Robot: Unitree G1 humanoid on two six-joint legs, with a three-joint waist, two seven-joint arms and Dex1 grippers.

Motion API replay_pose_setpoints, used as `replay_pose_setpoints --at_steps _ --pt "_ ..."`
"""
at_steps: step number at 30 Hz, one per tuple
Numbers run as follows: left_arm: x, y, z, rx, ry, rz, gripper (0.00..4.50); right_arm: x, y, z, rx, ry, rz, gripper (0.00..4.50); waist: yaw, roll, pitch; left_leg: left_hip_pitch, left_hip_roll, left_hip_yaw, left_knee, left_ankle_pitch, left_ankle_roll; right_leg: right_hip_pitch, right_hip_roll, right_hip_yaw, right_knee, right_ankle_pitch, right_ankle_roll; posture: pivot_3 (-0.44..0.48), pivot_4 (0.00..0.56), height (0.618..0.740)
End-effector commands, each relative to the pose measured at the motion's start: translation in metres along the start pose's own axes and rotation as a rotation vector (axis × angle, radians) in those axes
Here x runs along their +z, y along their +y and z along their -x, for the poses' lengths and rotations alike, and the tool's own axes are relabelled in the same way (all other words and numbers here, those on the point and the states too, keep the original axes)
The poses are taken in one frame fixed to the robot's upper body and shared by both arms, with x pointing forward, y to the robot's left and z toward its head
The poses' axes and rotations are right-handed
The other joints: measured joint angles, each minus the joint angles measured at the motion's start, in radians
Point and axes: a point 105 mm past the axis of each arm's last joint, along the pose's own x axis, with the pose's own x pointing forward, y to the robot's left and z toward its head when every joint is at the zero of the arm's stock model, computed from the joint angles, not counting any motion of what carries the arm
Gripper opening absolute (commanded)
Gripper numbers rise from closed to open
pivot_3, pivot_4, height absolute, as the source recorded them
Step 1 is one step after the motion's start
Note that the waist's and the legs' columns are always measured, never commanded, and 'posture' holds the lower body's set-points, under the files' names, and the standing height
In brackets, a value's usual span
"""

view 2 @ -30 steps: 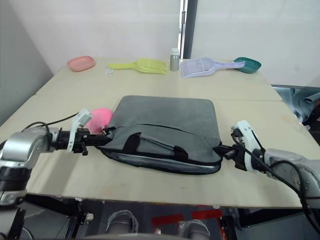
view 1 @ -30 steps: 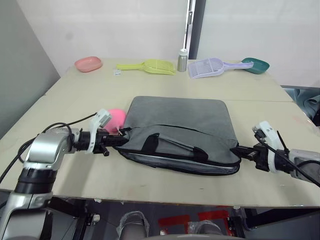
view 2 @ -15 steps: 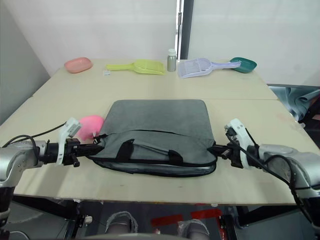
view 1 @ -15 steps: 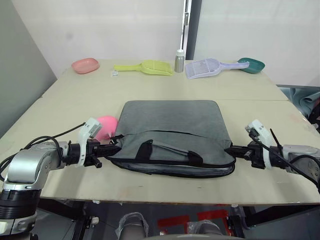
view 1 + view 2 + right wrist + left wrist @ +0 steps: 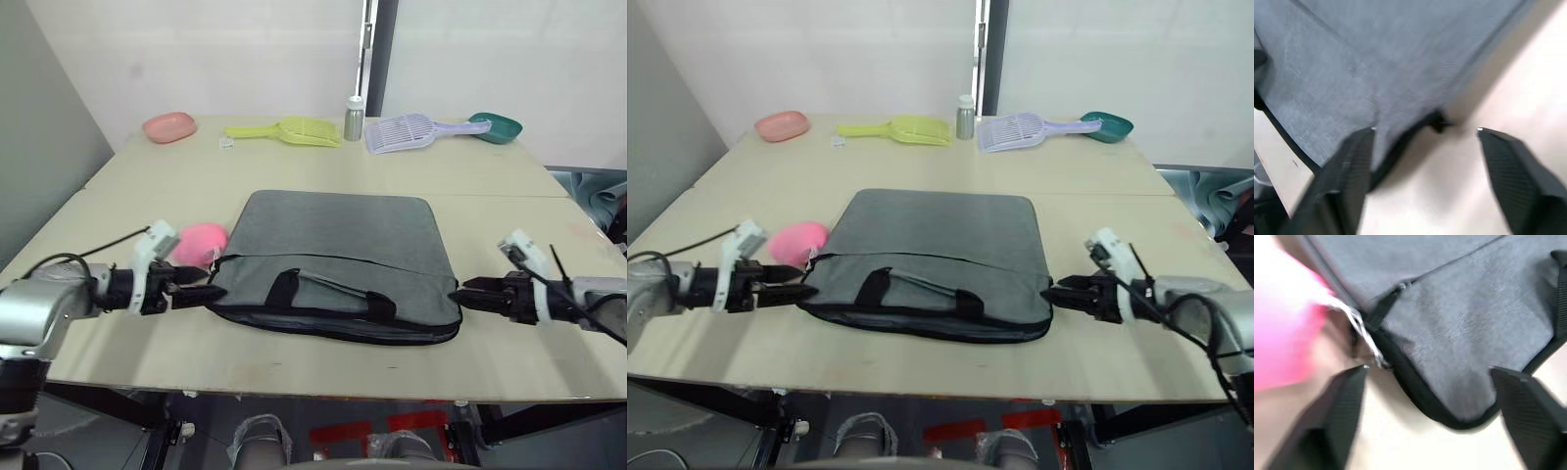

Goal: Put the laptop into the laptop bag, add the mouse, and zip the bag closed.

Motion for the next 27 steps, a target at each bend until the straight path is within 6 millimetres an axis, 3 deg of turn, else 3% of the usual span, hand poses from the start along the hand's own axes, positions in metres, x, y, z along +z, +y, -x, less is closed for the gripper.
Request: replay_pose_setpoints --at_steps 1,6,13,16,21,27 --pt "0.034 -0.011 0.031 -0.064 -0.094 -0.155 4.50 0.024 0.000 0.030 -0.004 -0.083 0.094 4.45 0.001 0.000 0.000 0.000 0.000 0.000 0.000 0.000 0.000 0.000 0.000 0.000 -0.001 0.000 0.000 0.000 0.150 0.740" --pt "0.066 -0.018 0.069 -0.102 -0.202 -0.192 4.50 0.050 0.030 0.054 0.082 -0.148 0.266 4.45 0.004 0.000 0.000 0.001 0.000 0.001 -0.001 -0.001 0.002 0.000 0.000 0.000 -0.001 0.000 -0.001 0.000 0.150 0.740" --pt "0.074 -0.027 0.092 -0.118 -0.158 -0.328 4.50 0.072 0.057 0.062 0.116 -0.197 0.435 4.45 0.001 0.000 0.000 0.002 0.001 0.004 0.000 -0.001 0.002 0.000 0.000 0.003 0.000 0.000 -0.001 0.000 0.150 0.740" --pt "0.068 -0.027 0.100 -0.112 -0.138 -0.351 4.50 0.074 0.061 0.062 0.121 -0.197 0.470 4.45 0.001 0.000 0.000 0.002 0.001 0.004 0.000 -0.001 0.003 -0.001 0.000 0.003 0.000 0.000 -0.001 0.000 0.150 0.740" --pt "0.043 -0.007 0.112 -0.001 -0.080 -0.241 4.50 0.065 0.062 0.057 0.136 -0.163 0.470 4.45 0.001 0.000 0.000 0.001 0.001 0.005 0.000 -0.001 0.003 -0.003 0.000 0.004 0.000 0.000 -0.001 0.000 0.150 0.740" --pt "0.027 -0.001 0.114 0.058 -0.130 -0.198 4.50 0.079 0.087 0.016 0.274 -0.240 0.449 4.45 -0.008 0.000 0.000 0.003 0.001 0.007 0.001 -0.001 0.002 -0.004 0.000 0.006 0.004 0.000 -0.001 0.000 0.150 0.740"
